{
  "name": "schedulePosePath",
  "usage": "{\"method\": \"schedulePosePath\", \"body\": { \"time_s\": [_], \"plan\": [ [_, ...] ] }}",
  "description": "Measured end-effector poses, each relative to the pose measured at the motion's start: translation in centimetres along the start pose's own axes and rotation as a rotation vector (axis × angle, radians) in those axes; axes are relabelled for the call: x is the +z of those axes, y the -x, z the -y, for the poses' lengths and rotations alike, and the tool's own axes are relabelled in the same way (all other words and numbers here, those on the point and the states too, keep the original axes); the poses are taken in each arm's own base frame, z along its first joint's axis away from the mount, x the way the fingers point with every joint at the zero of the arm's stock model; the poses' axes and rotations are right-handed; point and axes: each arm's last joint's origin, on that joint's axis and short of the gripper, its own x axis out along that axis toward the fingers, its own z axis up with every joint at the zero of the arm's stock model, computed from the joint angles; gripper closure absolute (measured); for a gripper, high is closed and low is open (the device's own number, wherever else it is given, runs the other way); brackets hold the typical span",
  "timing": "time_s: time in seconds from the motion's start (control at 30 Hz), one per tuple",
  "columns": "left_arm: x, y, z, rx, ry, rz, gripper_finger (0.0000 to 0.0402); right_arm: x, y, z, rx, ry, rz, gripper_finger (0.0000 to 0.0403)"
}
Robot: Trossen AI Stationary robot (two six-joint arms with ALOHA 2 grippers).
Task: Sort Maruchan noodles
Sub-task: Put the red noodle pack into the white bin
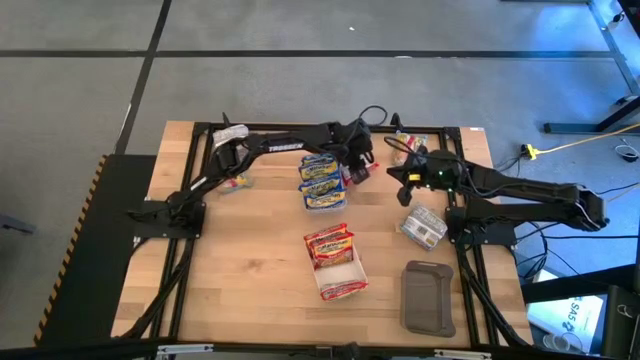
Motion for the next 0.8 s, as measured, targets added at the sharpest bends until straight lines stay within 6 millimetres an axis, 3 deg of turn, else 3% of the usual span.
{"method": "schedulePosePath", "body": {
  "time_s": [0.03, 0.17, 0.3, 0.47, 0.6, 0.7, 0.8],
  "plan": [
    [0.5, 1.1, 0.5, 0.024, -0.030, 0.024, 0.0305, 0.0, -0.3, 0.0, -0.001, -0.004, -0.002, 0.0400],
    [2.7, 8.5, 2.3, 0.103, -0.139, 0.127, 0.0305, 0.1, -2.1, -0.2, 0.007, -0.043, -0.010, 0.0400],
    [1.3, 12.2, 2.8, 0.133, -0.180, 0.134, 0.0305, -0.4, -5.1, -0.5, 0.008, -0.088, -0.050, 0.0400],
    [-3.2, 16.1, 3.1, 0.116, -0.150, 0.249, 0.0305, -1.5, -9.2, 0.0, -0.031, -0.126, -0.202, 0.0400],
    [-8.9, 16.6, 3.2, 0.102, -0.099, 0.280, 0.0305, -2.8, -12.3, 0.7, -0.051, -0.163, -0.330, 0.0400],
    [-11.8, 18.4, 3.5, 0.101, -0.045, 0.371, 0.0305, -3.4, -14.3, 1.6, -0.094, -0.187, -0.410, 0.0400],
    [-14.7, 18.7, 3.6, 0.106, -0.004, 0.377, 0.0305, -3.2, -16.1, 2.5, -0.132, -0.204, -0.434, 0.0400]
  ]
}}
